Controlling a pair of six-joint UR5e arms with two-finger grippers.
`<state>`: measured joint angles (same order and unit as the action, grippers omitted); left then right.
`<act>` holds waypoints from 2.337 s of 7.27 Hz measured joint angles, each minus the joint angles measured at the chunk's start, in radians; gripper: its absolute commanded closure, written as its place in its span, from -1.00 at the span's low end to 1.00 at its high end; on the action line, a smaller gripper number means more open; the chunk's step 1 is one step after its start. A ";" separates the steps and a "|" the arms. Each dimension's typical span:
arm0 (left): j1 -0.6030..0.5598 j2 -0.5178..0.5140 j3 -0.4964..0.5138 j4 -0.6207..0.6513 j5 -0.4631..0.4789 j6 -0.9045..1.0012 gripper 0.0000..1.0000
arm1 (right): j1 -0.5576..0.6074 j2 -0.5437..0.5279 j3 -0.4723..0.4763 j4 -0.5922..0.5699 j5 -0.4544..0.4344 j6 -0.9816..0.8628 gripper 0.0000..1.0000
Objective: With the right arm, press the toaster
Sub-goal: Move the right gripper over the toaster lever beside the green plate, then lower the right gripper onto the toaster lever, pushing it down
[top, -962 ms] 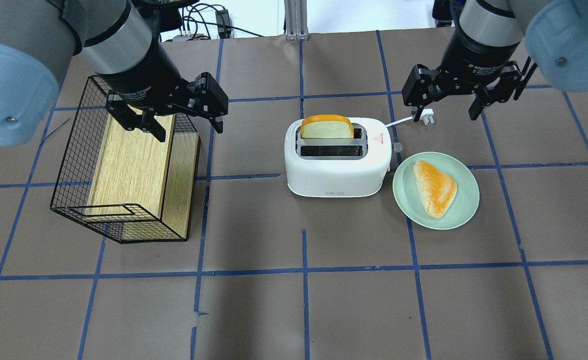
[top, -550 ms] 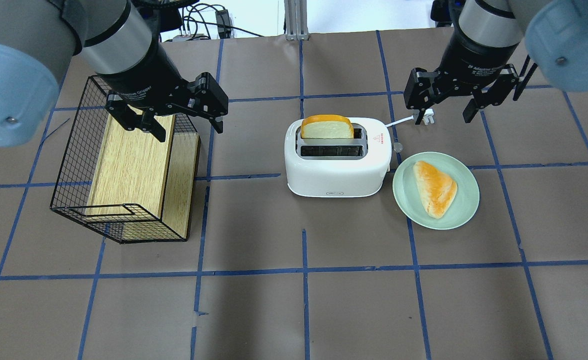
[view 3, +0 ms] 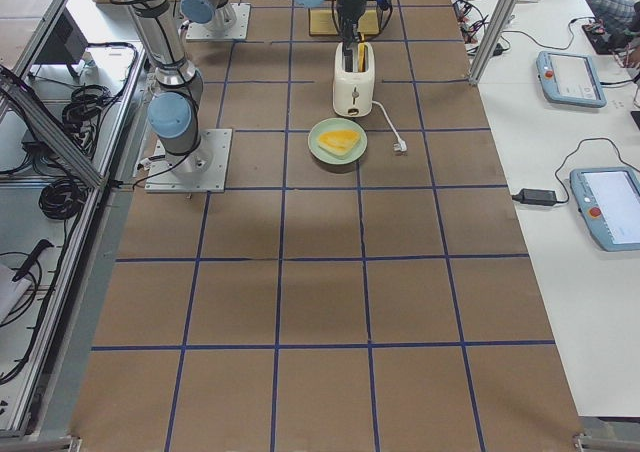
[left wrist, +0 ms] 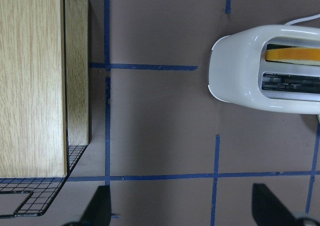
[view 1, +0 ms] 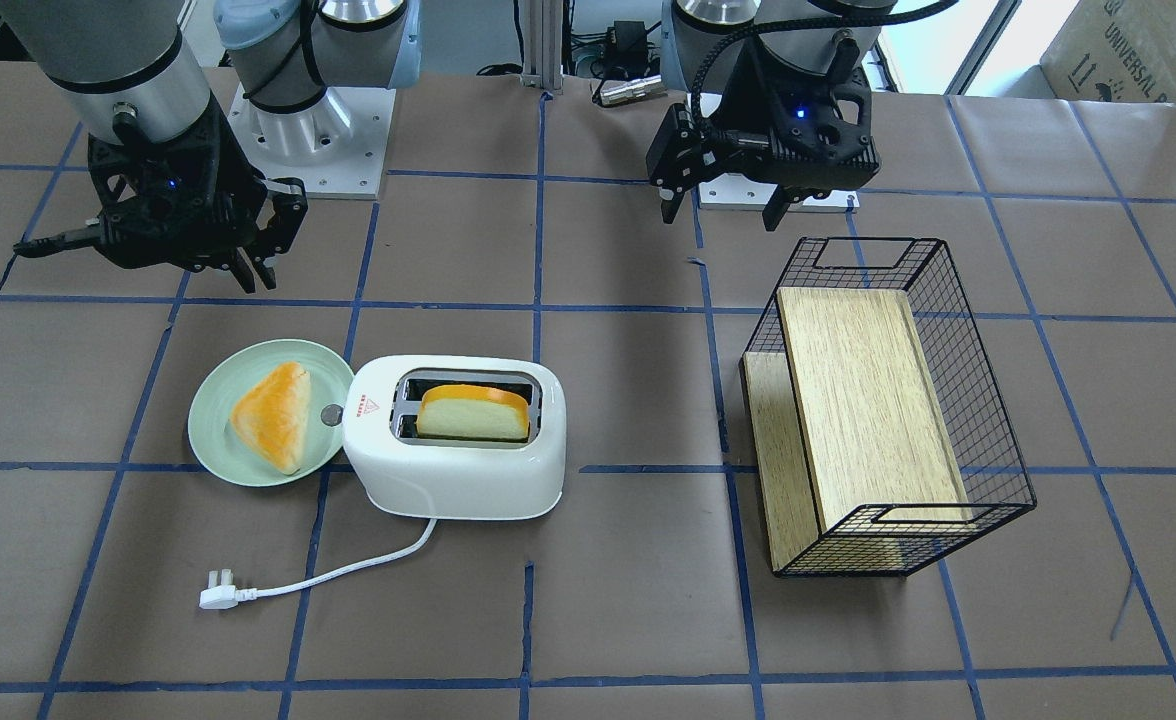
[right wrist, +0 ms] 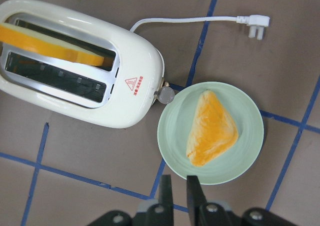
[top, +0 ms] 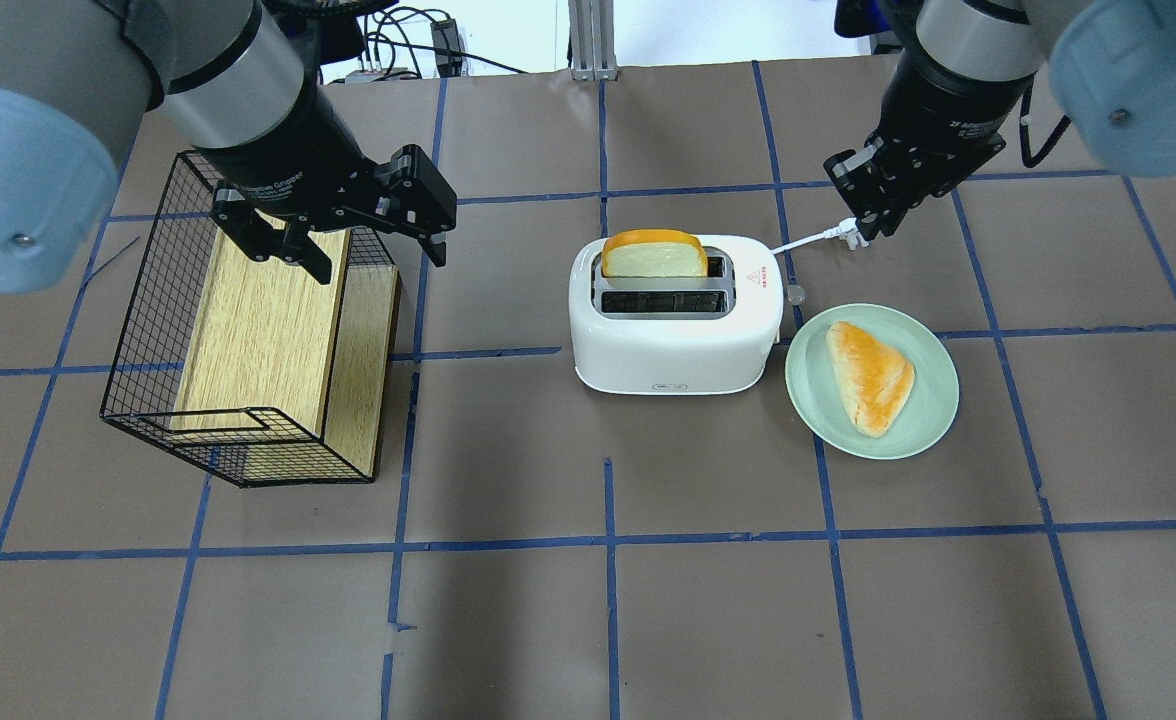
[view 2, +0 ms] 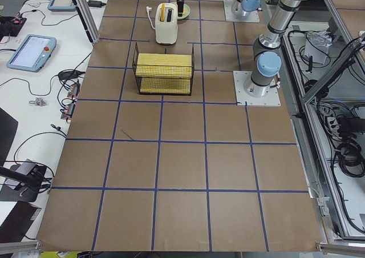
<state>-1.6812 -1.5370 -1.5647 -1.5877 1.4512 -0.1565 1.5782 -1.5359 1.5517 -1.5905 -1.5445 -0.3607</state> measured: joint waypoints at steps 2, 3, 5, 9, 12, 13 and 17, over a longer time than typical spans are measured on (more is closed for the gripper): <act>0.000 0.000 0.000 0.000 0.000 0.000 -1.00 | 0.003 0.006 0.011 -0.024 0.008 -0.270 0.69; 0.000 0.000 0.000 0.000 0.000 0.000 -1.00 | 0.006 0.019 0.017 -0.039 0.018 -0.394 0.69; 0.000 0.000 0.000 0.000 0.000 0.000 -1.00 | 0.009 0.065 0.024 -0.086 0.024 -0.659 0.69; 0.000 0.000 0.000 0.000 0.000 0.000 -1.00 | 0.013 0.147 0.073 -0.239 -0.012 -1.096 0.68; 0.000 0.000 0.000 0.000 0.000 0.000 -1.00 | 0.014 0.180 0.139 -0.348 -0.025 -1.184 0.67; 0.000 0.000 0.000 0.000 0.000 0.000 -1.00 | 0.014 0.183 0.165 -0.382 -0.022 -1.186 0.67; 0.000 0.000 0.000 0.000 0.000 0.000 -1.00 | 0.033 0.184 0.219 -0.444 -0.016 -1.156 0.67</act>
<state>-1.6812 -1.5371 -1.5646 -1.5877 1.4511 -0.1565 1.6116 -1.3517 1.7705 -2.0350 -1.5609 -1.5167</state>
